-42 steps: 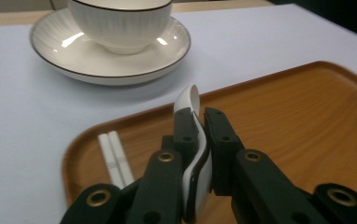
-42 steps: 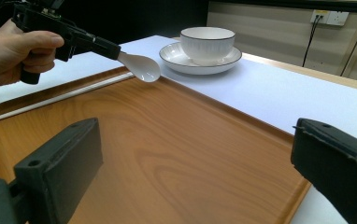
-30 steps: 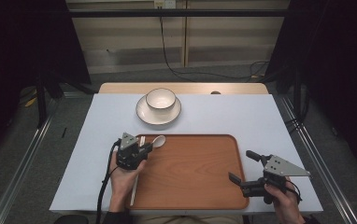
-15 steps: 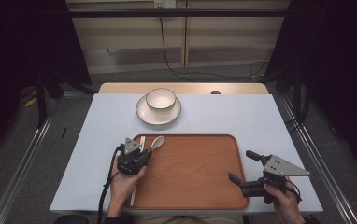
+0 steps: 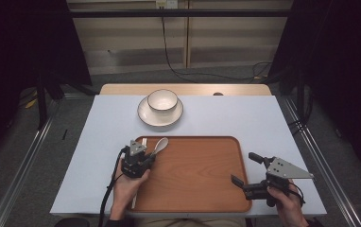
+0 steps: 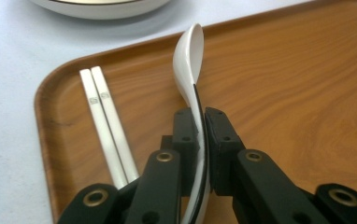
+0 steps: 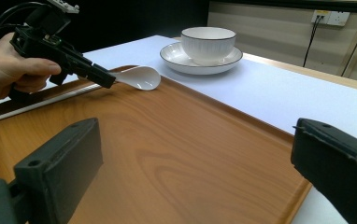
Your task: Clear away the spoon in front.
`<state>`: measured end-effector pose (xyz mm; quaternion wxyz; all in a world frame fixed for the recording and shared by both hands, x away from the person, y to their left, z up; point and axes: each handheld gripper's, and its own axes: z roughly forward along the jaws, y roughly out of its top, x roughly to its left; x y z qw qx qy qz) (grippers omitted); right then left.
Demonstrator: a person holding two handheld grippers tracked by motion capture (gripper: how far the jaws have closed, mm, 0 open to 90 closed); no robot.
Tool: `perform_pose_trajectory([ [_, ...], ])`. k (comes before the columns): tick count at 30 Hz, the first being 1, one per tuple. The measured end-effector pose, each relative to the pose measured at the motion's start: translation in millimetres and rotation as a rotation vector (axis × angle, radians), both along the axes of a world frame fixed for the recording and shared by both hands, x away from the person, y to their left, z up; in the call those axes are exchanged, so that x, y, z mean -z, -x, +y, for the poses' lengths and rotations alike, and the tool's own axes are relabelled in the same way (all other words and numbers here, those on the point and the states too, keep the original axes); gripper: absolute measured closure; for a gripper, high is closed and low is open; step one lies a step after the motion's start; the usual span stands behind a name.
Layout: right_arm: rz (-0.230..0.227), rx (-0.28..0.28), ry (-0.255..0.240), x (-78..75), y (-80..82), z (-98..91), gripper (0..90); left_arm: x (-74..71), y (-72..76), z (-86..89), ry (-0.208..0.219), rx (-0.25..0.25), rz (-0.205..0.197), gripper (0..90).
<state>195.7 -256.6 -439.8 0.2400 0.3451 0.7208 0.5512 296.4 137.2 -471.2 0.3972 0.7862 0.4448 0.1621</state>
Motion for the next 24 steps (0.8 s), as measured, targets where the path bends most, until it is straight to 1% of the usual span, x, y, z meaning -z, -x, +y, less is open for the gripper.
perform_pose_trajectory([
  [1,0.000,-0.001,0.000,0.0,0.1,0.0,1.9,2.0,-0.7,-2.0,-0.004,-0.014,0.008,83.5],
  [3,0.000,0.002,0.001,-0.1,0.2,-0.2,2.0,3.1,-1.1,-2.7,-0.004,-0.015,0.013,83.2],
  [4,0.000,0.002,0.001,-0.1,0.2,-0.2,2.0,4.6,-1.7,-4.1,-0.015,-0.014,0.023,83.2],
  [5,0.000,0.002,0.001,-0.1,0.1,-0.2,2.0,5.6,-1.5,-5.2,-0.030,-0.009,0.026,83.0],
  [7,0.002,0.001,0.002,-0.1,0.2,-0.4,2.0,7.0,-0.6,-7.1,-0.042,-0.012,0.023,82.9],
  [10,0.003,0.001,0.001,-0.1,0.1,-0.4,2.0,6.4,-1.4,-4.4,-0.032,-0.014,0.038,82.9],
  [13,0.002,0.000,0.001,-0.1,0.1,-0.3,2.0,6.8,-0.7,-5.2,-0.031,-0.016,0.032,81.9],
  [15,0.003,0.000,0.001,-0.1,0.1,-0.3,2.0,6.8,-0.5,-4.8,-0.038,-0.037,0.028,81.0],
  [17,0.002,0.000,0.002,-0.1,0.1,-0.2,2.0,6.9,-0.4,-5.5,-0.049,-0.044,0.022,79.8],
  [19,0.001,-0.002,0.000,0.0,0.0,-0.2,2.0,7.1,-0.8,-4.6,-0.038,-0.041,0.026,79.6],
  [22,0.002,0.000,0.001,-0.1,0.1,-0.2,2.0,6.9,-0.7,-4.6,-0.038,-0.034,0.028,78.4],
  [24,0.002,0.000,0.001,-0.1,0.2,-0.3,2.0,6.7,-1.0,-4.7,-0.036,-0.052,0.030,77.8],
])
